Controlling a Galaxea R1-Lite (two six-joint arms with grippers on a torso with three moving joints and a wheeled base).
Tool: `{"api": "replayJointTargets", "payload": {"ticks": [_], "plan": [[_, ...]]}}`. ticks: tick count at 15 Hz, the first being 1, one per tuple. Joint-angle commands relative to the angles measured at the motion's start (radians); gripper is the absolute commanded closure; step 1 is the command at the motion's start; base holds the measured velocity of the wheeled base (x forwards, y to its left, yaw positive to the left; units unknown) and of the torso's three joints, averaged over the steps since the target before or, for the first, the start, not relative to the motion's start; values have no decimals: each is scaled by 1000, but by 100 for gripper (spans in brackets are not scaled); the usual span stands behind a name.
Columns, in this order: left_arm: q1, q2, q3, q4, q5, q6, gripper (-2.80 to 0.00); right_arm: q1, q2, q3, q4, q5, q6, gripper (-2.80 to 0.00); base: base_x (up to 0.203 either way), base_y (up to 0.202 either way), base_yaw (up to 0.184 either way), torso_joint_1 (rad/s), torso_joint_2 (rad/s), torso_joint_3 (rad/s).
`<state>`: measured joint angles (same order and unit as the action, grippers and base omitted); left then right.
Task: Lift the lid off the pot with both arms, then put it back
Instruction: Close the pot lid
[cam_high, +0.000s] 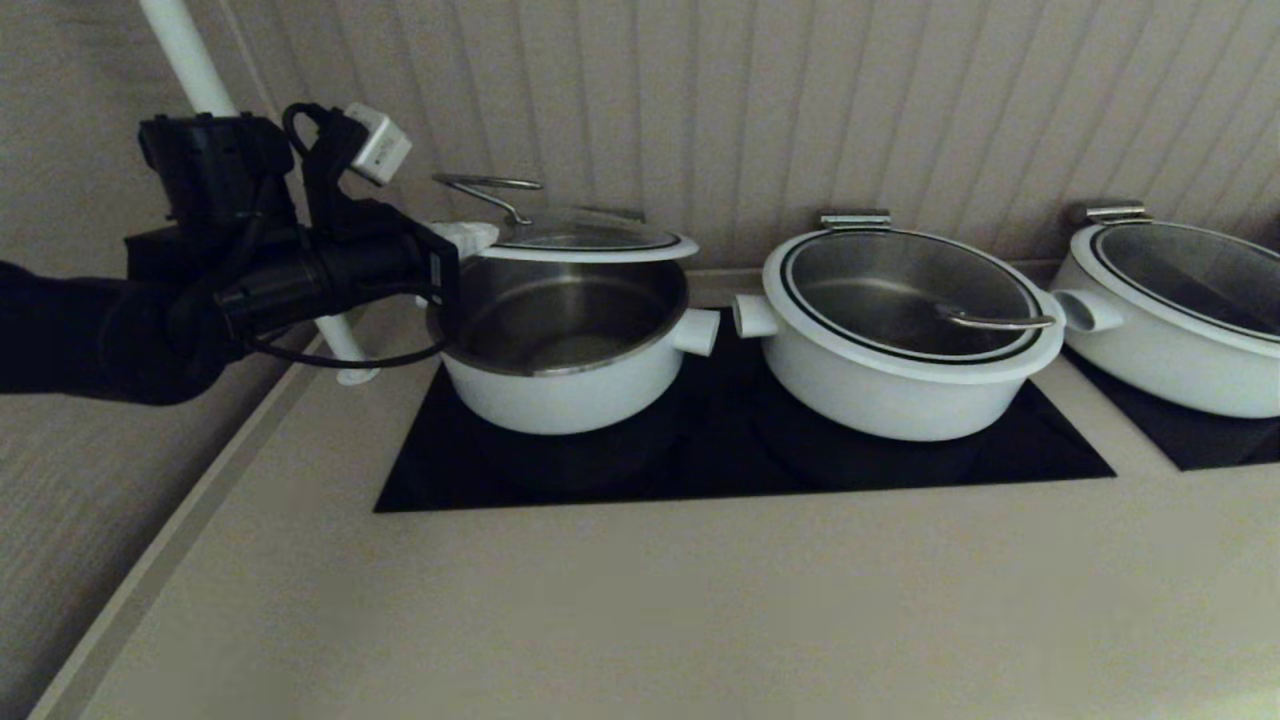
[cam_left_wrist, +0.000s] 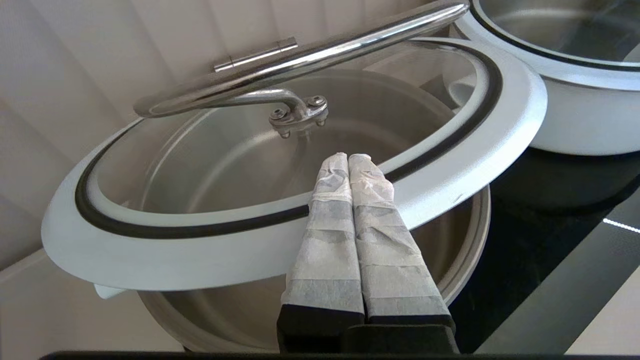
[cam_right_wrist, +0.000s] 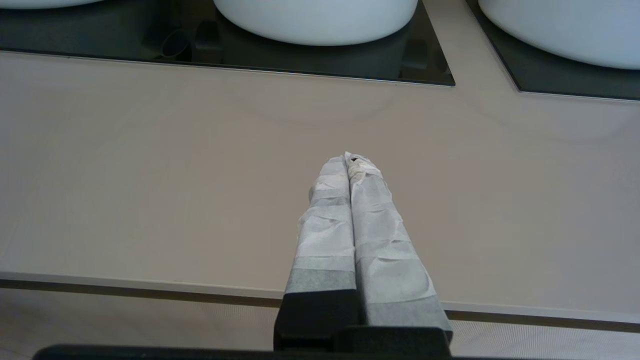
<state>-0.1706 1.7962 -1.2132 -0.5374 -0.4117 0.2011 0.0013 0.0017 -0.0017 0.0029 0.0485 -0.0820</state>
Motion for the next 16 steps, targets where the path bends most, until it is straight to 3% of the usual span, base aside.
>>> {"api": "replayJointTargets", "payload": {"ticks": [1,12,16], "plan": [[-1,-4,22,-4,-2,3,0,0,0,0,0,1,-1,0,0,0,0,0,0,0],[-1,-61,139,-9,-2,12,0,0,0,0,0,1,-1,0,0,0,0,0,0,0],[-1,-63,193,-90,-1,9,0,0,0,0,0,1,-1,0,0,0,0,0,0,0]]}}
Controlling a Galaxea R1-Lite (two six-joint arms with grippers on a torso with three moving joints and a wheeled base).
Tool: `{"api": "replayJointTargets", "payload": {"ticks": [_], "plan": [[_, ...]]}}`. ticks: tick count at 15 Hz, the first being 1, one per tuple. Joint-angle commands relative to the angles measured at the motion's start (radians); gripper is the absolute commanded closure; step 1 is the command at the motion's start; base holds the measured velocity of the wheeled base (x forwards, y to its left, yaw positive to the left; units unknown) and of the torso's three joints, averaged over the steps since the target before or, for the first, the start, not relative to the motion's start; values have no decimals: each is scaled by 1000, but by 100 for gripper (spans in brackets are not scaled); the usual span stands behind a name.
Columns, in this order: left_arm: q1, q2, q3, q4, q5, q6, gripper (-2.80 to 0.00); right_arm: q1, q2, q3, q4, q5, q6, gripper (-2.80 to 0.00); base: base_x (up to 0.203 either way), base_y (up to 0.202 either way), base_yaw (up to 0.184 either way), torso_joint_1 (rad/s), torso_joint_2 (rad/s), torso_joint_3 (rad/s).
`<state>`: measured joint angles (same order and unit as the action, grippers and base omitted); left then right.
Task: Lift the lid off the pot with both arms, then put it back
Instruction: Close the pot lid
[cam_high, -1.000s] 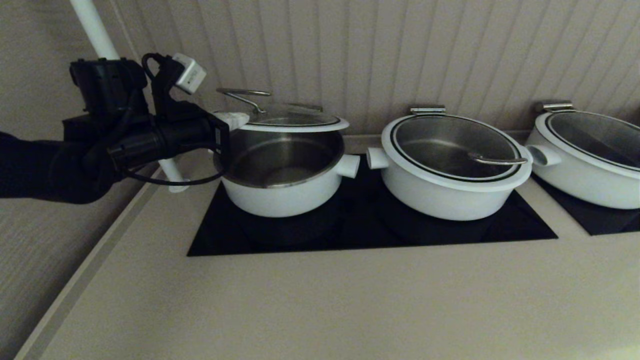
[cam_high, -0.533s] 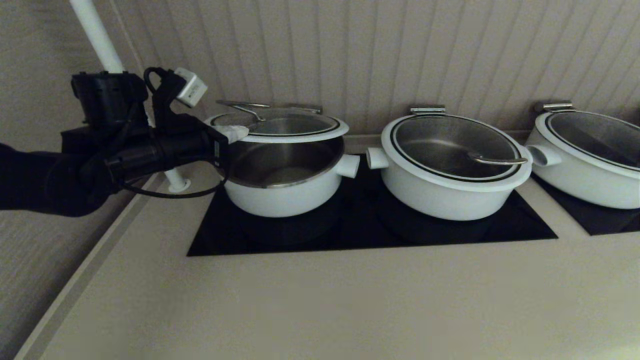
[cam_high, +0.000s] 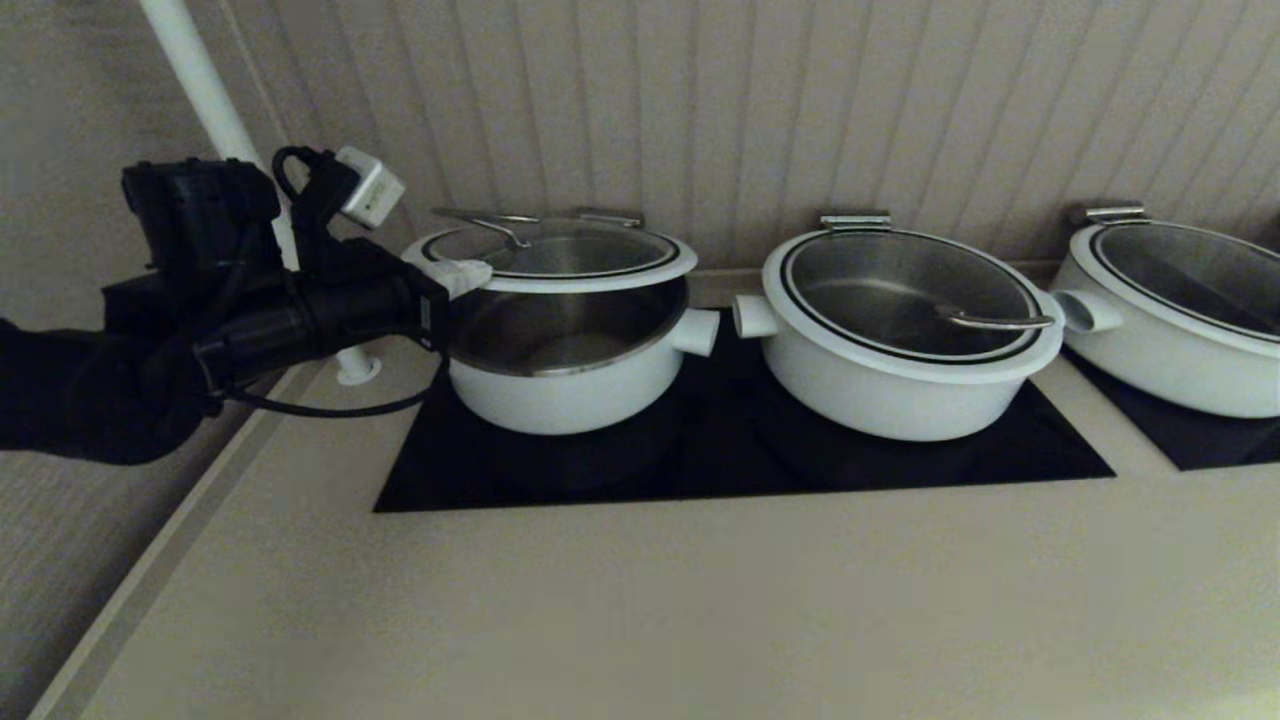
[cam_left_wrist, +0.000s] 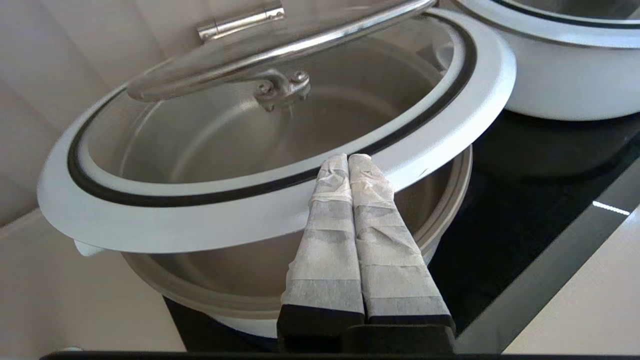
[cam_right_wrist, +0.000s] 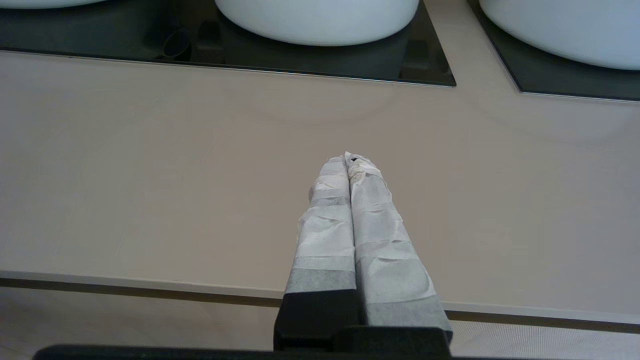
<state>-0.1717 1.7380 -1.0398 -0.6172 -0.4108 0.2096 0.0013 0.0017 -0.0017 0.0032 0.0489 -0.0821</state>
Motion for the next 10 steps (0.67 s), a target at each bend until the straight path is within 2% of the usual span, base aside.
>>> {"api": "replayJointTargets", "payload": {"ticks": [1,10], "plan": [[0,-8,30,-12,-2,1,0,0,0,0,0,0,-1,0,0,0,0,0,0,0],[0,11,31,-12,-2,4,0,0,0,0,0,0,-1,0,0,0,0,0,0,0]]}}
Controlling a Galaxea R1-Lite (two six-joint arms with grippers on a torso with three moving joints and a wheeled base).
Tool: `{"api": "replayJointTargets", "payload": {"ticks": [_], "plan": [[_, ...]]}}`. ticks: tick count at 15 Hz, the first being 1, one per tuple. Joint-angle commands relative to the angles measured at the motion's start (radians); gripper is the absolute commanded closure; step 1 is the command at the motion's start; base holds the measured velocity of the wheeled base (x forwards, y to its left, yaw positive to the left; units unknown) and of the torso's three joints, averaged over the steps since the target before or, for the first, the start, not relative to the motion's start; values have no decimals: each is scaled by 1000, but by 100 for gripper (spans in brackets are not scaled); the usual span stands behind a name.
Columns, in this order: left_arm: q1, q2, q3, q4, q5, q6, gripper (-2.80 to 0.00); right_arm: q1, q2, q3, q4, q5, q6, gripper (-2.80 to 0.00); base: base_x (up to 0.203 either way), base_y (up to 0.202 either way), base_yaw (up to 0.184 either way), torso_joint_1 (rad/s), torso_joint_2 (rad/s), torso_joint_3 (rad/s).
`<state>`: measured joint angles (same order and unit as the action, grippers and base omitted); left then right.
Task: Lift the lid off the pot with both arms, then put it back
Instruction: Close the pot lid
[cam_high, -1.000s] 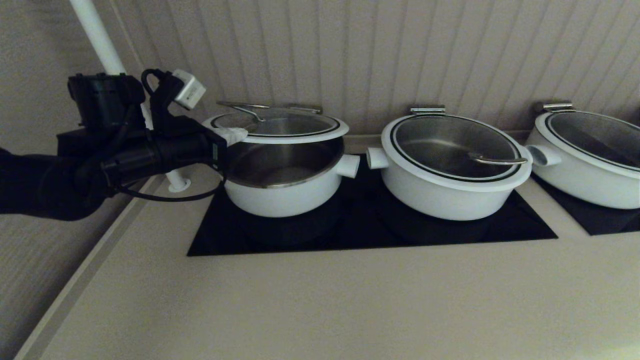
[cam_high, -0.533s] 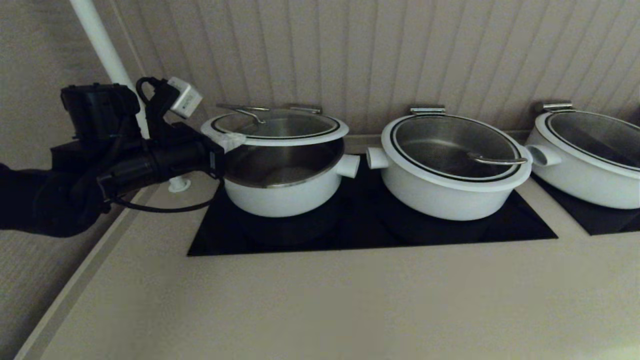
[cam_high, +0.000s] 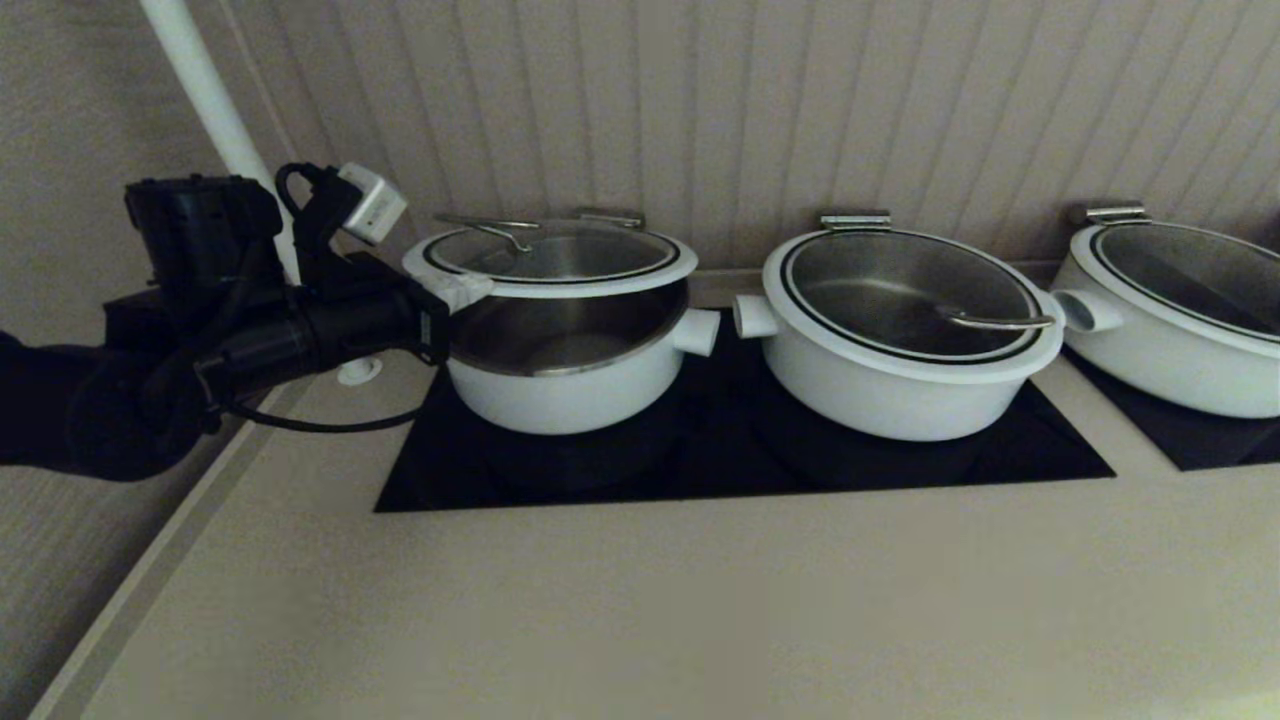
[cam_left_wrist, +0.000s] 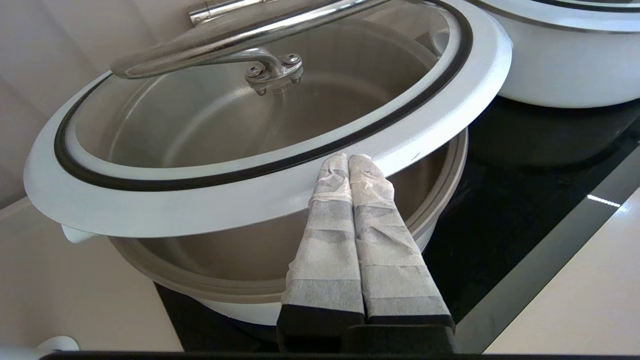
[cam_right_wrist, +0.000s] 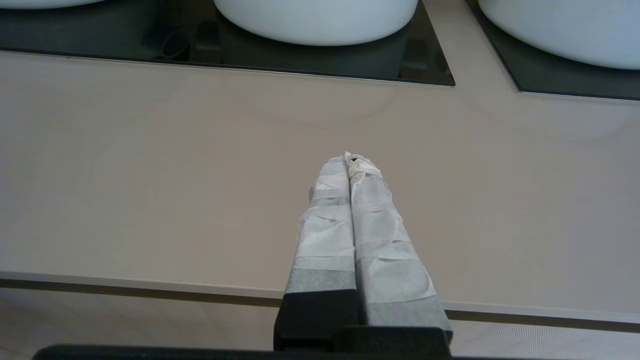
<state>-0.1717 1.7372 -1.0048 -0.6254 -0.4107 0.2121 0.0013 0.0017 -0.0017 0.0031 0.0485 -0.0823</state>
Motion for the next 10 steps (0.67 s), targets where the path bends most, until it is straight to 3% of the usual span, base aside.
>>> {"api": "replayJointTargets", "payload": {"ticks": [1,10], "plan": [[0,16,-6,-4,-2,1,0,0,0,0,0,1,-1,0,0,0,0,0,0,0],[0,62,-1,-56,-2,0,0,0,0,0,0,1,-1,0,0,0,0,0,0,0]]}}
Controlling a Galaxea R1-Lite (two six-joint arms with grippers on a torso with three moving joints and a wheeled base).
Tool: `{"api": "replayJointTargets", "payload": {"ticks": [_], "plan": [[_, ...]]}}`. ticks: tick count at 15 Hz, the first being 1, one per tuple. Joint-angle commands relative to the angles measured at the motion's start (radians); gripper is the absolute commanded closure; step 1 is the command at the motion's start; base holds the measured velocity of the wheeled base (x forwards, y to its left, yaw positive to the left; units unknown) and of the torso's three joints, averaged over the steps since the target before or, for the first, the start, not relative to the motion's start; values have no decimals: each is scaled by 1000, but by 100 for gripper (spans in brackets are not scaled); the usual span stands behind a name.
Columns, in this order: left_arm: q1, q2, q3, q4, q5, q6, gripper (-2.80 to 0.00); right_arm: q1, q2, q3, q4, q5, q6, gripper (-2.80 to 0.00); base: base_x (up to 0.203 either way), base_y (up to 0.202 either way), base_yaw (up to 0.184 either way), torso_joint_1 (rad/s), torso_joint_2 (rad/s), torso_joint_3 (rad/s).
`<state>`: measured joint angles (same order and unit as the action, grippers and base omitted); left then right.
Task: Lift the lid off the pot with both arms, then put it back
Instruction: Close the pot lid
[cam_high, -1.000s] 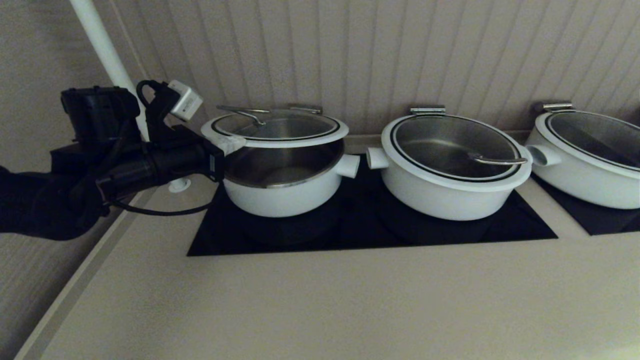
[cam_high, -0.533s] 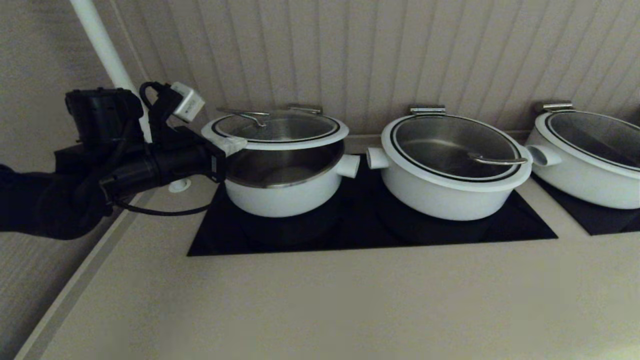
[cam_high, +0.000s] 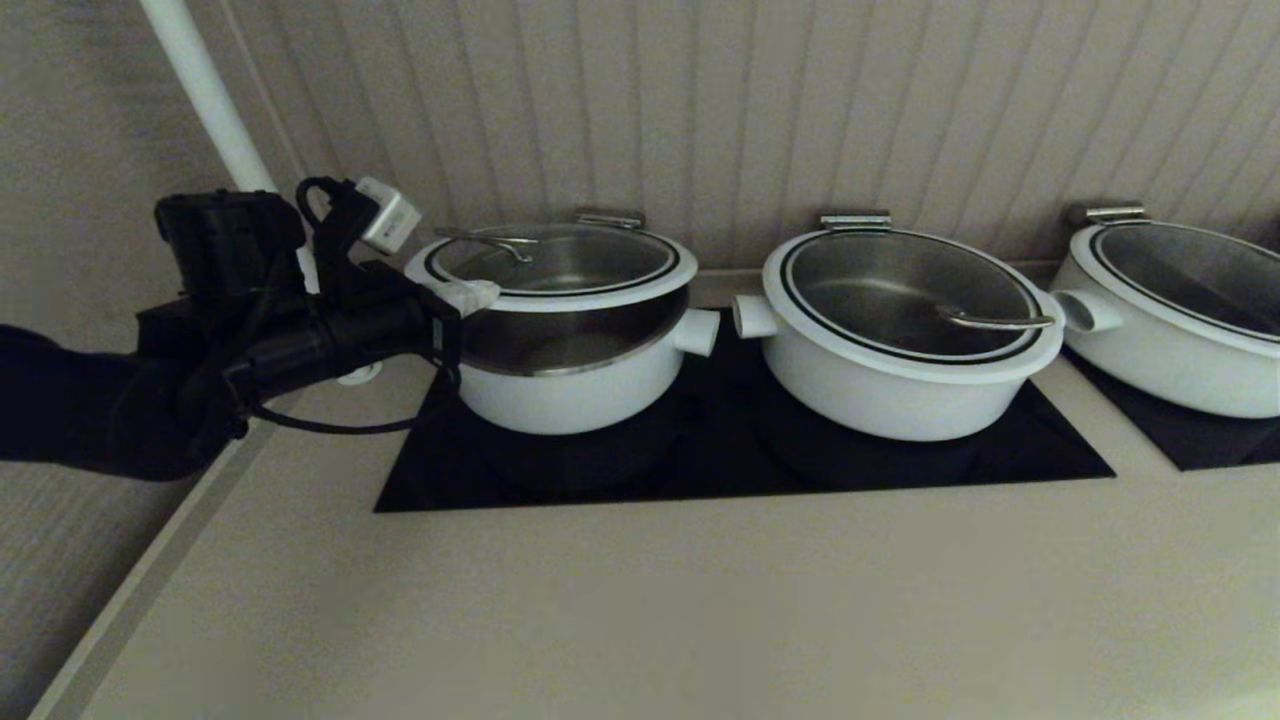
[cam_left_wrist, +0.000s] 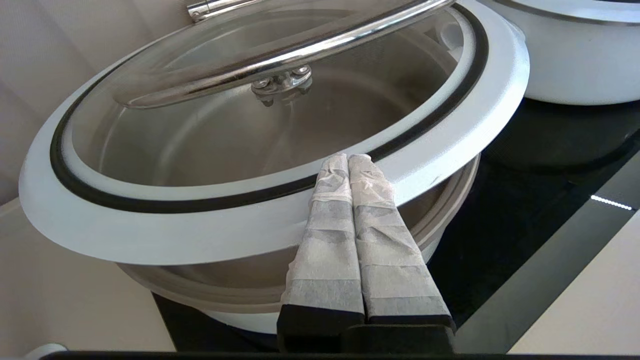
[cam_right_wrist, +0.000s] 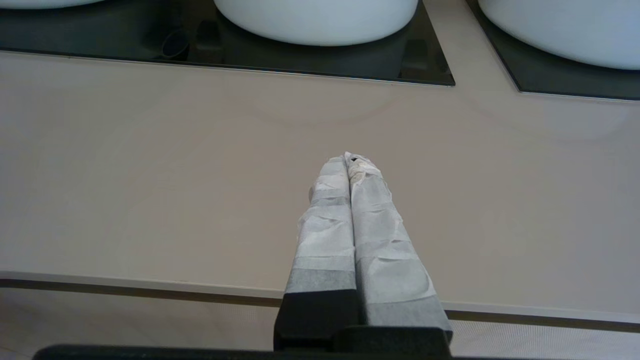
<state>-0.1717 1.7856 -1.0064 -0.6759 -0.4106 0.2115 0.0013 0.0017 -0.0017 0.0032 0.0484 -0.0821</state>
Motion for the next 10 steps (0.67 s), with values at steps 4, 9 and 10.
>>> {"api": "replayJointTargets", "payload": {"ticks": [4,9,10], "plan": [[0,18,3,-6,0,2,0,0,0,0,0,1,-1,0,0,0,0,0,0,0],[0,4,46,-21,4,2,0,0,0,0,0,1,-1,0,0,0,0,0,0,0],[1,2,56,-34,6,2,0,0,0,0,0,1,-1,0,0,0,0,0,0,0]]}}
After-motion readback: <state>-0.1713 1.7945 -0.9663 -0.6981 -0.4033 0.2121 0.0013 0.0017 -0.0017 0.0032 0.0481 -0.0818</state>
